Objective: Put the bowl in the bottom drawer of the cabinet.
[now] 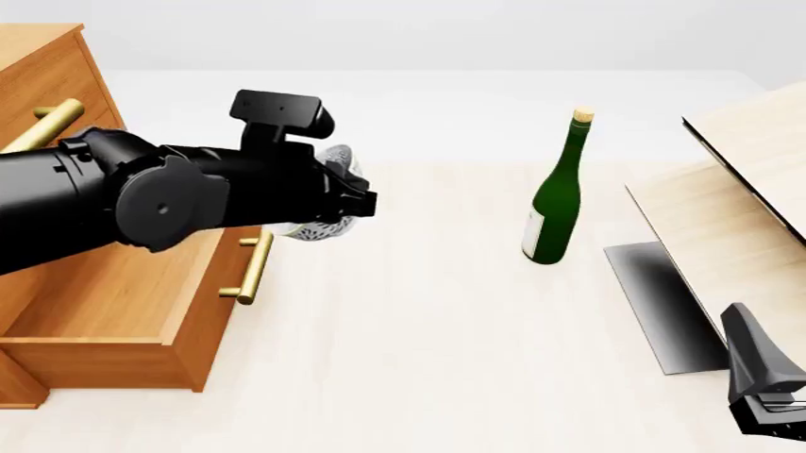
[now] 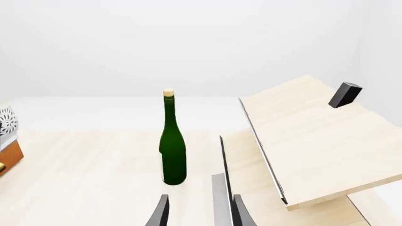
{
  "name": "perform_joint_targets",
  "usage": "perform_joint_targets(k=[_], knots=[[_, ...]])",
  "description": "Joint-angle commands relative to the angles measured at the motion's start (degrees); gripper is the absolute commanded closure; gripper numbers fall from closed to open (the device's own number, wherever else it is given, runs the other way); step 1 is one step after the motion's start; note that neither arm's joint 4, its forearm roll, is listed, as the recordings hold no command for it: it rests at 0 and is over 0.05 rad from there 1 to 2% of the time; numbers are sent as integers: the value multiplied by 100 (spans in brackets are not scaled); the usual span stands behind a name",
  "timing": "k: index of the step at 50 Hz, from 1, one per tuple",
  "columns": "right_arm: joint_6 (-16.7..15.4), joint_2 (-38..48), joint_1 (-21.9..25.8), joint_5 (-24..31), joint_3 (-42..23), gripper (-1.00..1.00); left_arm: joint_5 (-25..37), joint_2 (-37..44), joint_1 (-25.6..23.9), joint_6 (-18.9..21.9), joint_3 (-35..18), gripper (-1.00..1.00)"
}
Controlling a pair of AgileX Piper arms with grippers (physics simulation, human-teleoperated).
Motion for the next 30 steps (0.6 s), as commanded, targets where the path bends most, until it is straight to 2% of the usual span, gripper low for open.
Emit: perform_joint_targets(k=[1,12,30], knots=[[0,0,0,0,0,-100,-21,-242,178,39,135,100],[0,-1,0,0,0,-100,-16,-352,351,72,188,100],[0,0,0,0,0,-100,46,-864,960,141,520,100]])
